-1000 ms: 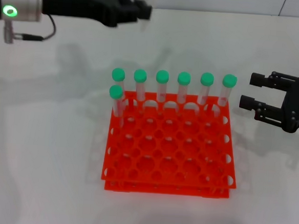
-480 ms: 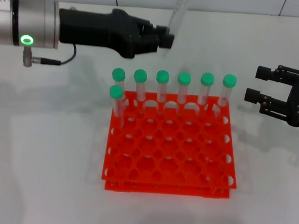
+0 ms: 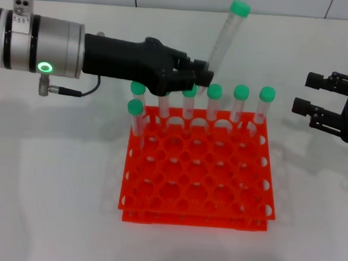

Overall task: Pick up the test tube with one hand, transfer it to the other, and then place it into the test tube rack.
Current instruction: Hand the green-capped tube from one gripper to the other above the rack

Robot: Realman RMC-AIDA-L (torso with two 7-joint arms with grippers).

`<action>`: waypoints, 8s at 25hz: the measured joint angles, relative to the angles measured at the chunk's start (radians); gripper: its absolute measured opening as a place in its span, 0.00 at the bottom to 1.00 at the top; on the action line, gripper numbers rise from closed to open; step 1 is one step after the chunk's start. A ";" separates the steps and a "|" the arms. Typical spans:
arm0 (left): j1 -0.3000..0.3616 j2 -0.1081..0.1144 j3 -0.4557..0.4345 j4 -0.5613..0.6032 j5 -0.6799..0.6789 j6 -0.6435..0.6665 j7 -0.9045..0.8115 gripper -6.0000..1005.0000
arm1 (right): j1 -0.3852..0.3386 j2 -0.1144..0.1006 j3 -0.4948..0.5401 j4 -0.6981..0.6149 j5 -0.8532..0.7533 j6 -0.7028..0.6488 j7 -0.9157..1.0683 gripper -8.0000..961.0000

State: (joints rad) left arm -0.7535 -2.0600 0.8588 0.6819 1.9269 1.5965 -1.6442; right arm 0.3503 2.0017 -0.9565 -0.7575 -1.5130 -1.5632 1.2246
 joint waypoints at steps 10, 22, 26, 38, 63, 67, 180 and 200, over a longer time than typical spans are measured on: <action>0.005 0.005 0.031 -0.001 -0.002 0.002 0.001 0.19 | -0.011 0.004 0.024 -0.016 0.007 -0.004 0.004 0.62; 0.005 0.006 0.032 0.000 0.001 0.005 0.004 0.19 | 0.029 0.007 0.013 -0.038 0.087 -0.005 0.075 0.61; 0.005 0.004 0.042 0.000 0.002 0.005 0.004 0.19 | 0.051 0.011 -0.005 -0.047 0.101 -0.012 0.099 0.61; 0.014 -0.002 0.045 -0.001 0.003 0.004 0.017 0.19 | 0.099 0.014 -0.068 -0.019 0.151 -0.004 0.102 0.61; 0.023 -0.012 0.060 -0.001 0.001 0.003 0.026 0.18 | 0.133 0.019 -0.141 0.001 0.183 0.011 0.093 0.61; 0.022 -0.010 0.060 0.001 0.001 0.003 0.025 0.18 | 0.140 0.019 -0.144 0.006 0.183 0.024 0.093 0.61; 0.008 -0.011 0.069 0.022 -0.004 -0.004 0.043 0.10 | 0.178 0.015 -0.207 0.017 0.226 0.093 0.094 0.30; 0.071 -0.008 0.061 0.126 -0.047 0.030 -0.001 0.68 | 0.171 0.015 -0.204 0.014 0.226 0.092 0.093 0.30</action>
State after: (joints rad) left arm -0.6830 -2.0680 0.9193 0.8081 1.8800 1.6263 -1.6447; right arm 0.5211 2.0172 -1.1605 -0.7440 -1.2869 -1.4711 1.3178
